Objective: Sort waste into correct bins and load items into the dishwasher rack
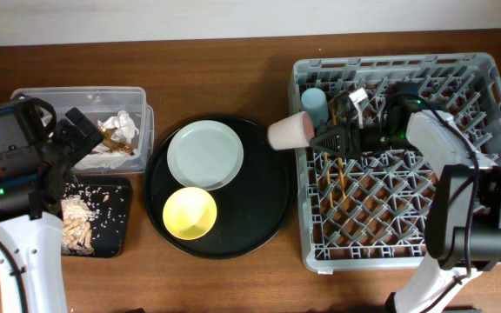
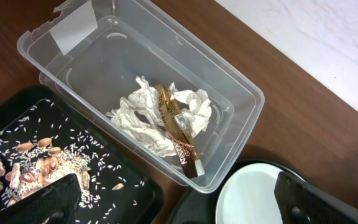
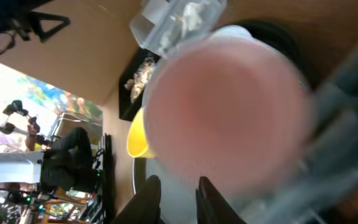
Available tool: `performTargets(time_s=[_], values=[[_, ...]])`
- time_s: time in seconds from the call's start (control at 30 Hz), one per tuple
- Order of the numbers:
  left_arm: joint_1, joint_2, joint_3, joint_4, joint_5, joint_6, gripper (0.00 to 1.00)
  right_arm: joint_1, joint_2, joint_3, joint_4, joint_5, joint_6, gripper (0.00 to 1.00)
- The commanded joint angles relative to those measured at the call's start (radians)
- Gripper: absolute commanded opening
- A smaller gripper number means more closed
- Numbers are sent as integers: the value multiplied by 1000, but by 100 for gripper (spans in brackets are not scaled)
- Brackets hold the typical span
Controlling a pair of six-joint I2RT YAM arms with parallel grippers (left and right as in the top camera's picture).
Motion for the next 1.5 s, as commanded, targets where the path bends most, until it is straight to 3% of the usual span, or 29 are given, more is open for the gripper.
performTargets(time_s=[0.0, 0.3, 0.43, 0.53, 0.7, 0.97, 1.0, 1.07, 1.13, 1.17, 1.47], values=[[5, -5, 11, 1, 7, -3, 99, -40, 6, -4, -37, 69, -15, 22], [5, -5, 11, 1, 7, -3, 99, -77, -39, 26, -152, 142, 3, 12], [5, -5, 11, 1, 7, -3, 99, 5, -108, 126, -138, 341, 206, 12], [5, -5, 11, 1, 7, -3, 99, 165, -157, 272, -132, 675, 377, 12], [5, -5, 11, 1, 7, -3, 99, 486, -168, 417, -135, 1042, 490, 17], [5, -5, 11, 1, 7, -3, 99, 828, -154, 391, -293, 1246, 628, 31], [5, -5, 11, 1, 7, -3, 99, 856, -154, 382, -308, 1245, 693, 32], [5, -5, 11, 1, 7, -3, 99, 906, -154, 360, -309, 1207, 931, 53], [5, -5, 11, 1, 7, -3, 99, 932, -154, 333, -307, 1178, 1071, 53], [5, -5, 11, 1, 7, -3, 99, 952, -154, 291, -294, 1178, 1210, 53], [5, -5, 11, 1, 7, -3, 99, 996, -154, -49, -21, 1243, 1760, 54]])
